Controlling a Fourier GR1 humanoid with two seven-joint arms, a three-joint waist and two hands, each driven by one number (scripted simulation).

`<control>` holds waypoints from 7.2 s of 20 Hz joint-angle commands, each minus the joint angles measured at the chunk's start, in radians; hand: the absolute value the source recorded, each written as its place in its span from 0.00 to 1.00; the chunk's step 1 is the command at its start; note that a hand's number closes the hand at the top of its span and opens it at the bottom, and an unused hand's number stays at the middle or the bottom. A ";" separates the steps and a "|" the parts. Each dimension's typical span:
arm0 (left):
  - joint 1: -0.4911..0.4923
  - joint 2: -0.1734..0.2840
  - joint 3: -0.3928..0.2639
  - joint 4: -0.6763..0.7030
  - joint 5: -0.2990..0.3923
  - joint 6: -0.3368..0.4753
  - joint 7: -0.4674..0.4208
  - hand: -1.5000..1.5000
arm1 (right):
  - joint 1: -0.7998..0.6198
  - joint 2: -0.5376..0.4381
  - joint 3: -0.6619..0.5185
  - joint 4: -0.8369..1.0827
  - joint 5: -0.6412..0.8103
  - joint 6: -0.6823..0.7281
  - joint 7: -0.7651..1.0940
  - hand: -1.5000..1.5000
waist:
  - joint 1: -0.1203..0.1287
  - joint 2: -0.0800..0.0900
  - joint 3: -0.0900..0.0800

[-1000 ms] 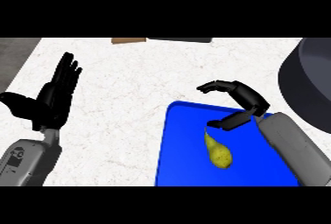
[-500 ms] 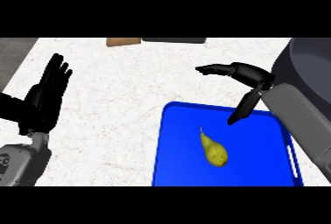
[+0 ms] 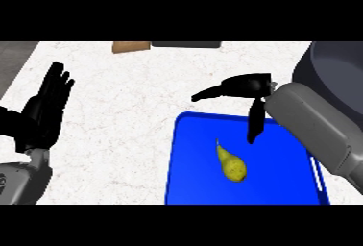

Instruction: Pick the pear from the tray and place it in the pot

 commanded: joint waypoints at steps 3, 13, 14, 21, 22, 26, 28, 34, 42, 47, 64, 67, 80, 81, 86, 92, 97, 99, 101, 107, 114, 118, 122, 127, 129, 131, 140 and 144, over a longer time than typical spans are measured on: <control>0.034 0.024 0.054 0.019 0.022 -0.046 -0.014 0.50 | 0.037 -0.033 0.116 -0.117 0.098 0.124 -0.057 0.00 | -0.029 -0.005 0.000; 0.006 0.013 0.094 -0.038 -0.004 -0.055 0.072 0.50 | 0.114 0.068 0.034 -0.207 0.124 0.145 0.138 0.00 | -0.030 -0.005 0.000; 0.044 -0.004 0.069 -0.068 -0.015 -0.050 0.063 0.50 | 0.115 0.051 0.072 -0.158 0.168 0.144 0.073 0.00 | -0.024 -0.003 0.000; 0.052 -0.022 0.112 -0.057 -0.035 -0.078 0.056 0.50 | 0.165 0.106 0.050 -0.118 0.326 0.056 0.097 0.00 | -0.023 -0.002 0.000; -0.002 -0.068 0.070 -0.029 -0.070 -0.046 0.064 0.50 | 0.183 0.105 0.050 -0.100 0.337 0.050 0.057 0.00 | -0.027 -0.001 0.000; 0.069 -0.071 0.079 -0.110 -0.080 -0.059 0.071 0.50 | 0.173 0.127 0.024 -0.059 0.376 0.080 0.029 0.00 | -0.020 -0.002 0.000; 0.049 -0.075 0.086 -0.081 -0.097 -0.056 0.080 0.50 | 0.231 0.054 0.028 -0.166 0.396 0.093 0.012 0.00 | -0.029 -0.004 0.000; 0.078 -0.067 0.126 -0.094 -0.074 -0.126 0.072 0.50 | 0.230 0.175 0.020 -0.018 0.505 -0.002 0.009 0.00 | -0.018 -0.001 0.000; 0.012 -0.096 0.138 -0.050 -0.113 -0.112 0.089 0.50 | 0.224 0.166 0.051 -0.044 0.590 -0.021 -0.127 1.00 | -0.018 0.000 0.000; 0.025 -0.095 0.156 -0.061 -0.109 -0.137 0.092 0.50 | 0.211 0.185 0.011 0.055 0.620 -0.095 -0.209 1.00 | -0.017 0.000 0.000; 0.110 -0.112 0.191 -0.072 -0.134 -0.104 0.060 0.50 | 0.864 -0.102 -0.239 -0.715 0.522 -0.374 0.297 1.00 | -0.105 -0.022 -0.003; 0.066 -0.097 0.187 -0.089 -0.138 -0.100 0.118 0.50 | 0.943 -0.094 -0.310 -0.909 0.470 -0.402 0.379 1.00 | -0.094 -0.018 -0.002; 0.048 -0.133 0.150 -0.069 -0.176 -0.092 0.098 0.50 | 1.094 -0.041 -0.860 -1.327 0.164 -0.597 0.547 1.00 | -0.070 -0.008 0.000; 0.068 -0.140 0.151 -0.116 -0.153 -0.101 0.111 0.50 | 1.011 -0.062 -0.940 -1.250 0.086 -0.559 0.572 1.00 | -0.048 -0.006 0.000; 0.052 -0.158 0.154 -0.059 -0.161 -0.133 0.056 0.50 | 0.974 -0.114 -1.110 -1.152 0.008 -0.507 0.580 1.00 | -0.039 -0.004 0.000; 0.026 -0.111 0.215 -0.062 -0.140 -0.185 0.099 0.50 | 0.837 -0.153 -1.166 -0.907 -0.026 -0.451 0.519 1.00 | -0.031 -0.003 0.000; 0.063 -0.193 0.141 -0.107 -0.218 -0.114 0.071 0.50 | 0.684 -0.150 -1.117 -0.575 0.060 -0.501 0.387 1.00 | -0.021 -0.001 0.001; 0.013 -0.175 0.170 -0.057 -0.195 -0.135 0.085 0.50 | 0.672 -0.159 -1.155 -0.453 0.018 -0.475 0.279 1.00 | -0.024 0.000 0.001; 0.059 -0.193 0.148 -0.079 -0.195 -0.147 0.078 0.50 | 0.537 -0.156 -1.137 -0.335 0.032 -0.509 0.294 1.00 | -0.012 0.001 0.001; -0.026 -0.184 0.148 -0.057 -0.186 -0.151 0.116 0.50 | 0.544 -0.221 -1.064 -0.202 0.415 -0.837 0.173 1.00 | 0.007 0.013 0.002; 0.019 -0.185 0.161 -0.079 -0.185 -0.169 0.082 0.50 | 0.320 -0.231 -1.056 0.256 0.480 -0.922 0.006 1.00 | 0.016 0.011 0.003; -0.025 -0.203 0.155 -0.028 -0.202 -0.155 0.067 0.50 | 0.293 -0.181 -1.088 0.410 0.446 -0.901 -0.002 1.00 | 0.016 0.019 0.004; -0.018 -0.184 0.156 -0.072 -0.204 -0.158 0.107 0.50 | 0.207 -0.206 -1.102 0.515 0.419 -0.754 -0.011 0.00 | 0.026 0.017 0.005; -0.023 -0.171 0.174 -0.044 -0.184 -0.187 0.093 0.50 | 0.180 -0.220 -1.161 0.580 0.339 -0.581 -0.138 0.00 | 0.018 0.019 0.006; 0.009 -0.191 0.160 -0.064 -0.192 -0.173 0.091 0.50 | 0.175 -0.182 -1.228 0.591 0.266 -0.567 -0.172 0.00 | 0.020 0.016 0.006; -0.008 -0.180 0.190 -0.028 -0.182 -0.181 0.055 0.50 | 0.166 -0.224 -1.271 0.603 0.222 -0.503 -0.217 0.00 | 0.009 0.018 0.006; -0.031 -0.178 0.186 -0.062 -0.177 -0.184 0.105 0.50 | 0.203 -0.349 -1.391 0.700 0.113 -0.350 -0.223 0.00 | 0.010 0.018 0.006; -0.039 -0.166 0.193 -0.058 -0.180 -0.186 0.113 0.50 | 0.194 -0.445 -1.414 0.717 0.092 -0.238 -0.189 0.00 | 0.023 0.027 0.008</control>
